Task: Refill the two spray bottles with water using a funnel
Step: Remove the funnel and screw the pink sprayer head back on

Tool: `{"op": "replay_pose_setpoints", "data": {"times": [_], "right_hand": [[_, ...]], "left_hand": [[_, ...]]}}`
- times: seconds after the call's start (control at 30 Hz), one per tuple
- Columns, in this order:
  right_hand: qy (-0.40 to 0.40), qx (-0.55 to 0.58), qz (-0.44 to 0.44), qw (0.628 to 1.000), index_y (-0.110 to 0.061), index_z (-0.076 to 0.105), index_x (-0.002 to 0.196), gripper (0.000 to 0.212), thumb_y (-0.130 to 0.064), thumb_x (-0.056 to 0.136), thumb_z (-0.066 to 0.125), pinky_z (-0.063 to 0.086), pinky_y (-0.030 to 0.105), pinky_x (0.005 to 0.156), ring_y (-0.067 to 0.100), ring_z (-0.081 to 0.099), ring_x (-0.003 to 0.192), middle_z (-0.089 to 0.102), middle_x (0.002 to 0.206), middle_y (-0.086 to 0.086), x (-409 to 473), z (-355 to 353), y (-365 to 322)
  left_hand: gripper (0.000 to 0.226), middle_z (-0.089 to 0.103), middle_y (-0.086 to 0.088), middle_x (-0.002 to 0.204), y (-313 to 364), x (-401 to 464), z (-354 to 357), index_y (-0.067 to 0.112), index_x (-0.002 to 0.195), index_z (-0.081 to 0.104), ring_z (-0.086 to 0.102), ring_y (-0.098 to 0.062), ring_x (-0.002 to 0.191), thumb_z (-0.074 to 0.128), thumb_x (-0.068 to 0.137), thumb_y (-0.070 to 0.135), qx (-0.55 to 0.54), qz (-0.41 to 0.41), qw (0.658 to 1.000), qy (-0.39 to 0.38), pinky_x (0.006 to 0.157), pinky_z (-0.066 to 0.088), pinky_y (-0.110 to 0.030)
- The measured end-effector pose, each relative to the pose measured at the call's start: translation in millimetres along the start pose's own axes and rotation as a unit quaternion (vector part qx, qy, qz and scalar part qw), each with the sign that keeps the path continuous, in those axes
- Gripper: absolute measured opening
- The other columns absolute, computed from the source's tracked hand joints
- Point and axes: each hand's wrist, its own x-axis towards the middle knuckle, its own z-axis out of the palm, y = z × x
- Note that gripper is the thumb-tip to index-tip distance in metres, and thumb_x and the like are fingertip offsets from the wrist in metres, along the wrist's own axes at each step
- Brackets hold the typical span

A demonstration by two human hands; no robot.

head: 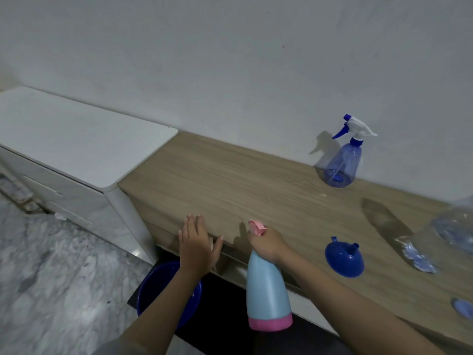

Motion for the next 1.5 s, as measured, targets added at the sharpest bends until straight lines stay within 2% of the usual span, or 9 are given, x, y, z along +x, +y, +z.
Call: {"op": "replay_pose_setpoints", "data": {"times": [0.37,0.57,0.7,0.93,1.03,1.13,1.23,1.33,1.5], "right_hand": [[0.029,0.005,0.053,0.998,-0.01,0.054,0.073,0.021,-0.025,0.087,0.047,0.034,0.03,0.057,0.02,0.049,0.061,0.054,0.068,0.008,-21,-37,38],[0.075,0.052,0.045,0.995,-0.009,0.06,0.088,0.018,-0.024,0.09,0.051,0.039,0.032,0.065,0.025,0.056,0.072,0.06,0.081,0.012,-29,-49,35],[0.141,0.067,0.003,0.988,-0.011,0.061,0.084,0.017,-0.026,0.089,0.054,0.038,0.032,0.062,0.021,0.054,0.068,0.062,0.077,0.011,-27,-64,16],[0.274,0.106,-0.103,0.95,0.002,0.061,0.087,0.041,-0.038,0.092,0.054,0.044,0.037,0.067,0.028,0.057,0.069,0.059,0.065,0.012,-15,-96,-25],[0.301,0.132,-0.141,0.934,0.007,0.059,0.105,0.049,-0.04,0.094,0.05,0.048,0.042,0.071,0.023,0.052,0.063,0.054,0.064,0.012,-8,-108,-36],[0.331,0.157,-0.16,0.917,0.001,0.061,0.103,0.05,-0.046,0.095,0.048,0.046,0.033,0.068,0.019,0.056,0.068,0.062,0.073,0.01,-1,-117,-42],[0.395,0.188,-0.21,0.874,-0.013,0.059,0.104,0.035,-0.046,0.092,0.054,0.04,0.015,0.059,0.0,0.055,0.064,0.061,0.078,-0.007,1,-122,-47],[0.434,0.179,-0.263,0.843,-0.02,0.059,0.101,0.017,-0.036,0.094,0.057,0.041,0.014,0.057,-0.004,0.055,0.063,0.058,0.075,-0.014,4,-129,-49],[0.384,0.164,-0.273,0.867,-0.025,0.064,0.099,0.016,-0.037,0.089,0.065,0.046,0.012,0.062,-0.004,0.062,0.069,0.068,0.075,-0.006,19,-154,-56]], "left_hand": [[0.084,0.044,-0.032,0.136,12,-2,2,-0.007,0.136,0.039,0.039,-0.042,0.132,0.037,0.086,0.06,-0.041,0.027,0.999,-0.011,0.104,0.038,-0.057],[0.092,0.023,-0.023,0.152,44,-3,-2,0.004,0.146,0.023,0.016,-0.036,0.143,0.025,0.08,0.067,-0.085,0.042,0.996,-0.001,0.115,0.012,-0.049],[0.093,0.023,-0.021,0.152,70,-3,-13,0.006,0.146,0.023,0.017,-0.033,0.143,0.024,0.077,0.069,-0.126,0.067,0.99,0.006,0.116,0.014,-0.047],[0.087,0.038,-0.001,0.148,115,-16,-49,0.02,0.147,0.024,0.036,-0.009,0.133,0.052,0.078,0.065,-0.302,0.143,0.939,-0.076,0.105,0.026,-0.015],[0.081,0.048,0.009,0.133,136,-18,-66,0.023,0.145,0.027,0.05,0.009,0.106,0.071,0.079,0.04,-0.358,0.157,0.911,-0.128,0.077,0.036,0.003],[0.076,0.05,0.012,0.122,152,-14,-72,0.026,0.139,0.032,0.051,0.016,0.091,0.075,0.077,0.033,-0.386,0.158,0.903,-0.105,0.066,0.039,0.002],[0.08,0.051,0.011,0.126,163,-4,-74,0.027,0.14,0.031,0.054,0.004,0.094,0.075,0.075,0.04,-0.38,0.147,0.91,-0.07,0.065,0.04,0.0],[0.082,0.051,0.013,0.124,174,8,-72,0.032,0.137,0.031,0.054,-0.004,0.102,0.077,0.071,0.043,-0.372,0.135,0.917,-0.05,0.063,0.041,-0.006],[0.075,0.054,0.007,0.12,193,50,-55,0.027,0.127,0.038,0.057,-0.011,0.107,0.081,0.066,0.037,-0.409,0.088,0.907,-0.038,0.076,0.052,-0.021]]}}
